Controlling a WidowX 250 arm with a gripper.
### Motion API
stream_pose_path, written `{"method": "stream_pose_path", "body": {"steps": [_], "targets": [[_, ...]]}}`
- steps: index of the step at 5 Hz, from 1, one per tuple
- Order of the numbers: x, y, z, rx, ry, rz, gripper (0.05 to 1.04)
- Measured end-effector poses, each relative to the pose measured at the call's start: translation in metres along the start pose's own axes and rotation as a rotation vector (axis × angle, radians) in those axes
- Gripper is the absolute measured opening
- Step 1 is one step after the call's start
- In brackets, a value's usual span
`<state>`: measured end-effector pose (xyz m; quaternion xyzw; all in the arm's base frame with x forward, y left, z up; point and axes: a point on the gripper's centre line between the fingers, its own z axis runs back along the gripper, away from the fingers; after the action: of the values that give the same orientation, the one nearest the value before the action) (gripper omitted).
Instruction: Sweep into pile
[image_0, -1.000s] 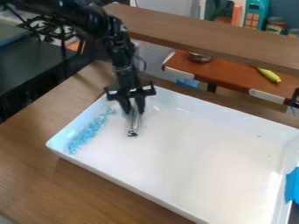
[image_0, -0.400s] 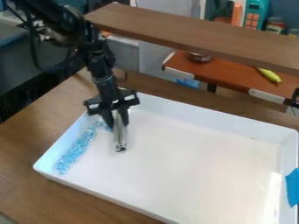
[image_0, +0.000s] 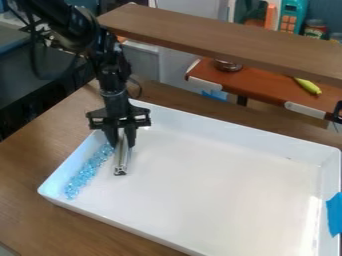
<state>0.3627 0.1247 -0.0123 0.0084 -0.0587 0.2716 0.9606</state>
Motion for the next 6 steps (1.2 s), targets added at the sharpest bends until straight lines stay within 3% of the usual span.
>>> {"method": "stream_pose_path", "body": {"steps": [1, 2, 3, 4, 5, 6], "targets": [[0.004, 0.004, 0.001, 0.067, -0.029, -0.059, 0.369], [0.000, 0.001, 0.007, 0.043, -0.021, -0.111, 0.369], [-0.008, -0.017, 0.026, -0.081, -0.007, -0.143, 0.369], [-0.018, -0.036, 0.047, -0.172, -0.011, -0.168, 0.369], [-0.033, -0.061, 0.060, -0.233, -0.008, -0.223, 0.369], [-0.062, -0.069, 0.046, -0.238, 0.048, -0.305, 0.369]]}}
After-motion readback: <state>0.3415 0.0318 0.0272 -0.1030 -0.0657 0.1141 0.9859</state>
